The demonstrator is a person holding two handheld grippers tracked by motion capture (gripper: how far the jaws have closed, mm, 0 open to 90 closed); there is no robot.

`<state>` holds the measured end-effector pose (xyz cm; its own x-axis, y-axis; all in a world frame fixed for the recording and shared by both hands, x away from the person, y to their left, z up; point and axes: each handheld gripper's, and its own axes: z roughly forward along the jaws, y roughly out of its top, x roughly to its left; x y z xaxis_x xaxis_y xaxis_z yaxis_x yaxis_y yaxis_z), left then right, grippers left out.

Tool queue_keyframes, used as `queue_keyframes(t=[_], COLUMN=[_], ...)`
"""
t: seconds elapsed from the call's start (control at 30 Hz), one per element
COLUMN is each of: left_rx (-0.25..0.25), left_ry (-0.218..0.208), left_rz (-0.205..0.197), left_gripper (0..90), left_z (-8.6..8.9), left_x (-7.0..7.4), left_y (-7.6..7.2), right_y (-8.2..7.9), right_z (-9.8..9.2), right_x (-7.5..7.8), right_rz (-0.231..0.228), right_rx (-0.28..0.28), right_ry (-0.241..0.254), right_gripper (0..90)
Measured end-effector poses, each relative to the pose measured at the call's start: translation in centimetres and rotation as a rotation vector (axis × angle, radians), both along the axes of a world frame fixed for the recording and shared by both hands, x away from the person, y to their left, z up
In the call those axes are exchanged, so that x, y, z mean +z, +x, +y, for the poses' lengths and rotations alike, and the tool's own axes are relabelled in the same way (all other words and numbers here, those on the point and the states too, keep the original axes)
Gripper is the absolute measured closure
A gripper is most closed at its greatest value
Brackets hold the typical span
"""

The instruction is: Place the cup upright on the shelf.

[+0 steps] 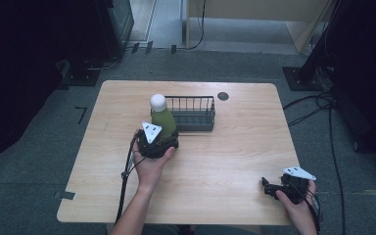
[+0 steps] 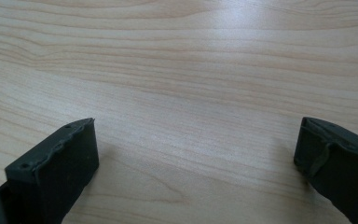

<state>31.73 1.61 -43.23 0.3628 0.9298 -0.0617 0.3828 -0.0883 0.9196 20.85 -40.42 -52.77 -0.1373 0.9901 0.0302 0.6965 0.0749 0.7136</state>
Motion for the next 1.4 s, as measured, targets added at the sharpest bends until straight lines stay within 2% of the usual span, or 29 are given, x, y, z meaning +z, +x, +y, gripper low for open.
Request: queue_keyframes(t=[0.2, 0.33, 0.67, 0.9, 1.03, 1.13, 1.4], left_rx=[-0.015, -0.017, -0.021, -0.034, -0.036, -0.038, -0.019], left_ry=[0.000, -0.007, -0.022, -0.014, -0.021, -0.046, -0.045], left_rz=[-0.047, -0.064, -0.121, -0.150, -0.158, -0.156, -0.154], left_gripper=[21.2, 21.3, 21.3, 21.4, 21.4, 21.3, 21.4], left_z=[0.1, 0.3, 0.5, 0.2, 0.1, 0.2, 0.2], left_x=[1.2, 1.9, 4.8, 6.0, 6.5, 6.8, 7.2], left_y=[0.2, 0.3, 1.4, 2.2, 2.7, 3.3, 4.8], right_y=[0.0, 0.0, 0.0, 0.0, 0.0, 0.0, 0.0], right_z=[0.0, 0.0, 0.0, 0.0, 0.0, -0.1, -0.1], right_x=[0.0, 0.0, 0.0, 0.0, 0.0, 0.0, 0.0], right_rz=[0.000, 0.000, -0.002, -0.001, -0.002, -0.002, -0.001], right_rx=[-0.001, -0.001, -0.002, -0.002, -0.003, -0.002, -0.002], right_ry=[0.003, 0.002, 0.004, 0.004, 0.005, 0.007, 0.009], right_gripper=[0.0, 0.0, 0.0, 0.0, 0.0, 0.0, 0.0])
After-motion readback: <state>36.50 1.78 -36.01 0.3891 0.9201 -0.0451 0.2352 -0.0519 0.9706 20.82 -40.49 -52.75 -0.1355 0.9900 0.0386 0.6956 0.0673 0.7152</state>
